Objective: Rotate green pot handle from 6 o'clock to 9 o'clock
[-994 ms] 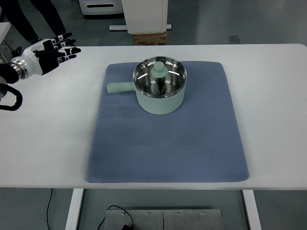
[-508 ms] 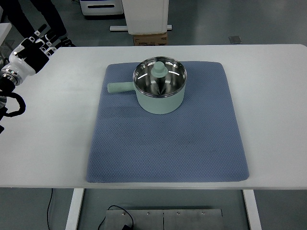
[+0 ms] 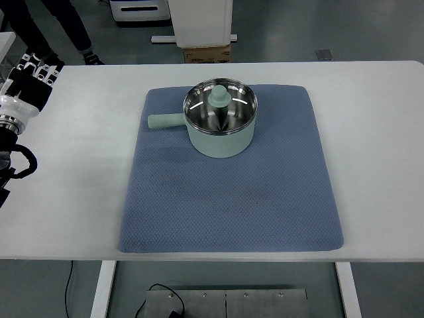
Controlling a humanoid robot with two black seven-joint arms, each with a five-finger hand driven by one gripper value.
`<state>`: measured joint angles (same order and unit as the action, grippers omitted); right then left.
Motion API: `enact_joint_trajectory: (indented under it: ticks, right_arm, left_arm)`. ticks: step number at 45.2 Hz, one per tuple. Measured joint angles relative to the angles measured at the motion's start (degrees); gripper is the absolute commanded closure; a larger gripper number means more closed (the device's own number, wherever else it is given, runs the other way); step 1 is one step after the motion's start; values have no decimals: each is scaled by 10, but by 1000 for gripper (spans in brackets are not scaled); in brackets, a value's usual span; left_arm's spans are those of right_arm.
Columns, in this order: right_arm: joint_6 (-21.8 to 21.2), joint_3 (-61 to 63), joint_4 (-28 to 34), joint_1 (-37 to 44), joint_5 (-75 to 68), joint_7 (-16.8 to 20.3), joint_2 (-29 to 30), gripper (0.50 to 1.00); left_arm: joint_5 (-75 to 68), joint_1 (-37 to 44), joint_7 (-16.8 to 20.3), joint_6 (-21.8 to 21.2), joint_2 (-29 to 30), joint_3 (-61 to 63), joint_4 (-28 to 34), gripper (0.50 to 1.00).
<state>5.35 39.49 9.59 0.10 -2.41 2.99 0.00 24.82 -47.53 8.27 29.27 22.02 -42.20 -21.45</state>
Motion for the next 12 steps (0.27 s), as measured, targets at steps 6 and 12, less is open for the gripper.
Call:
enact_joint_trajectory:
  ticks: [6, 12]
  right_arm:
    - [0, 0, 3, 9, -1, 0, 0, 500]
    - [0, 0, 3, 19, 1, -1, 0, 500]
  left_arm:
    - [1, 7, 1, 0, -3, 0, 0, 500]
    - [1, 9, 6, 0, -8, 0, 0, 500]
